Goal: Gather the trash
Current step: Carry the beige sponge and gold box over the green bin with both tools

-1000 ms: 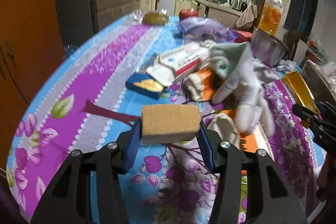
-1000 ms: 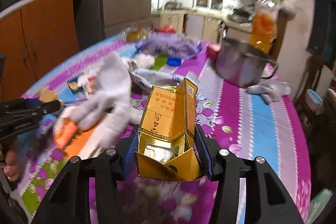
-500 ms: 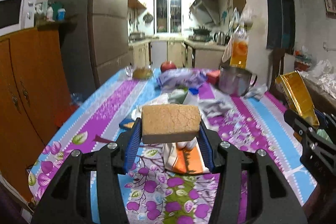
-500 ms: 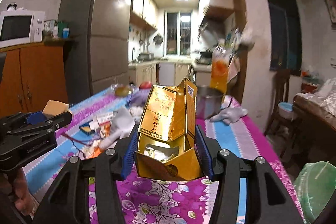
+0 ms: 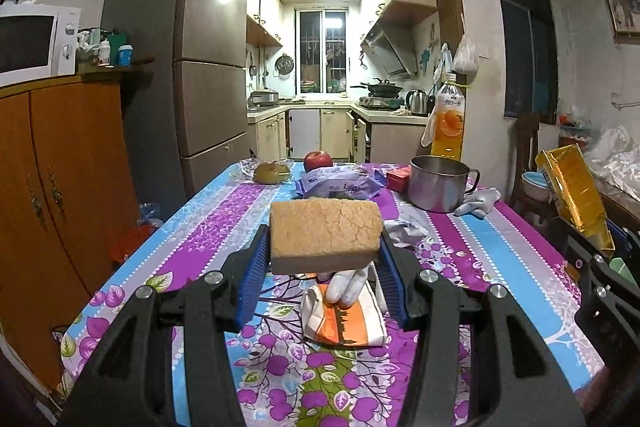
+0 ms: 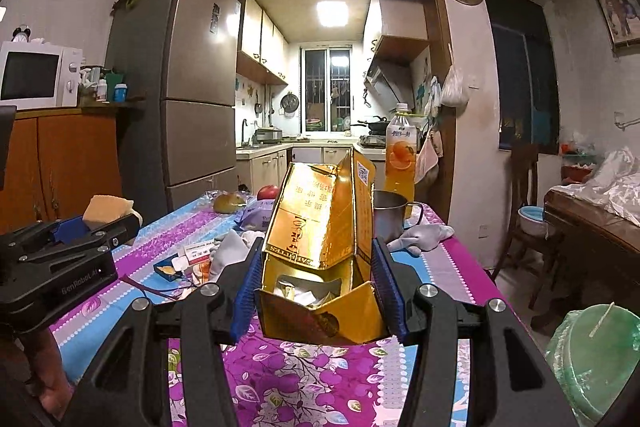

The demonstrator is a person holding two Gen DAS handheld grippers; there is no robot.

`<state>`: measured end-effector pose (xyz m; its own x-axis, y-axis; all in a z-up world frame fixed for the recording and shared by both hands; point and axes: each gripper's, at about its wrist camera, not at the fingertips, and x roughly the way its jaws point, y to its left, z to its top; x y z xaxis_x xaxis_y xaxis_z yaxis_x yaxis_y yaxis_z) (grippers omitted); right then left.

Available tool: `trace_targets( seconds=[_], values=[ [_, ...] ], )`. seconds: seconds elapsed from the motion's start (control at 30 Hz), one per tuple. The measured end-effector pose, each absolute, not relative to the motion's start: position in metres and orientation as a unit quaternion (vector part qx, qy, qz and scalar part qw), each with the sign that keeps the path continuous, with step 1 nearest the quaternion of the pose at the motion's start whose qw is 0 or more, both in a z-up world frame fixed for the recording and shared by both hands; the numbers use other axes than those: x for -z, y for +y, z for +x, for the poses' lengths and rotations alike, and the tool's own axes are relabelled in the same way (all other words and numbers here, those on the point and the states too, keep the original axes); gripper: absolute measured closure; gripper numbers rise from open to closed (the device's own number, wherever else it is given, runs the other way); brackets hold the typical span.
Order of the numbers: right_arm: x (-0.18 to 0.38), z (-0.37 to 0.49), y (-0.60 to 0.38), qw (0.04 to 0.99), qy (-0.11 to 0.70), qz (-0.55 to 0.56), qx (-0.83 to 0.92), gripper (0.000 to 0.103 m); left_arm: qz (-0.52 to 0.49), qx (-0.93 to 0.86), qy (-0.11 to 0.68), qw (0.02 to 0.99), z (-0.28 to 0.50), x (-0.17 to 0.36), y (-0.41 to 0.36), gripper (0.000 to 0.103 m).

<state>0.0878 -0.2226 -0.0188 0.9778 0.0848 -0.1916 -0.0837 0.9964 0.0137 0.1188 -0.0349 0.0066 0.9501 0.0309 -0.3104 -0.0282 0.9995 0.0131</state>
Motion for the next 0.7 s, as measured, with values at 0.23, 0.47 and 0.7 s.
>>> trace_targets(
  seconds=[0.23, 0.47, 0.7],
  values=[
    [0.017, 0.083, -0.23, 0.995, 0.095, 0.003, -0.037, 0.049, 0.006, -0.004, 0.154, 0.988, 0.116, -0.01, -0.044, 0.055],
    [0.004, 0.078, -0.253, 0.995, 0.102, 0.002, -0.014, 0.049, 0.01, 0.032, 0.158, 0.987, 0.115, -0.015, -0.074, 0.054],
    [-0.009, 0.055, -0.305, 0.994, 0.103, -0.002, 0.04, 0.049, 0.017, 0.092, 0.166, 0.982, 0.121, -0.022, -0.126, 0.054]
  ],
)
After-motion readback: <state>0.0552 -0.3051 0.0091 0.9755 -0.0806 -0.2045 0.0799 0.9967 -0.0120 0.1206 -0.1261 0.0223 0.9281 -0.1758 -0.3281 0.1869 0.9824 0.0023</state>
